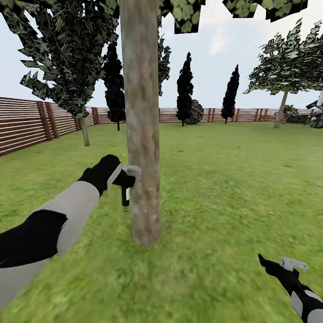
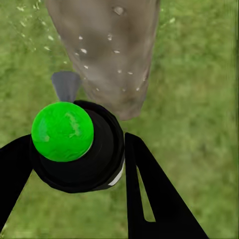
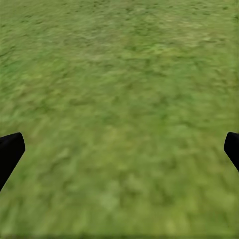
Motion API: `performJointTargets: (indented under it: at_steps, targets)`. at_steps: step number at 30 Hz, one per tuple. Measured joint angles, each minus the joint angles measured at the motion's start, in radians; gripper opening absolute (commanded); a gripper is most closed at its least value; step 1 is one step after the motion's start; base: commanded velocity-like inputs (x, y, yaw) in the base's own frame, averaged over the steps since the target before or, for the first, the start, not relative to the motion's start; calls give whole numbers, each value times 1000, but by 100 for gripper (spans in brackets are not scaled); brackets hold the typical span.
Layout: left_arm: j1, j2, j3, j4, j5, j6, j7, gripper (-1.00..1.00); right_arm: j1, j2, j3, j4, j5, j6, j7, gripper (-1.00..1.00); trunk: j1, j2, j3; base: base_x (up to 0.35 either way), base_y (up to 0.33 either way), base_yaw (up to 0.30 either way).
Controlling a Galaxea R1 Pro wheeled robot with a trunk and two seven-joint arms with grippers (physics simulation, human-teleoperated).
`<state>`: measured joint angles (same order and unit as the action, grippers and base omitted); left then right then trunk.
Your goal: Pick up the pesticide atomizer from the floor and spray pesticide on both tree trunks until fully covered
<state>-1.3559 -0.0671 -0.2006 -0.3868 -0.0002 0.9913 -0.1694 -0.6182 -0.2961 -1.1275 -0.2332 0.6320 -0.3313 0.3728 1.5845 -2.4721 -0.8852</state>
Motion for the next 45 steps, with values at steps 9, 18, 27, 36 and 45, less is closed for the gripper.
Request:
performJointTargets:
  at_steps: [9, 18, 27, 36, 45]
  targets:
    - [-103, 0, 0, 2, 2, 3, 0, -100, 0, 0, 0, 0, 0, 0, 0, 100, 0, 0, 0, 0, 0, 0]
    - [-190, 0, 0, 6, 3, 7, 0, -100, 0, 0, 0, -1, 0, 0, 0, 100, 0, 0, 0, 0, 0, 67]
    - [-203, 0, 0, 3, 4, 6, -1, -100, 0, 0, 0, -1, 0, 0, 0, 100, 0, 0, 0, 0, -227, 75]
    - [-215, 0, 0, 2, 4, 6, -1, -100, 0, 0, 0, -2, 0, 0, 0, 100, 0, 0, 0, 0, -325, 172]
    - [-219, 0, 0, 2, 3, 6, -1, -100, 0, 0, 0, -1, 0, 0, 0, 100, 0, 0, 0, 0, -325, 195]
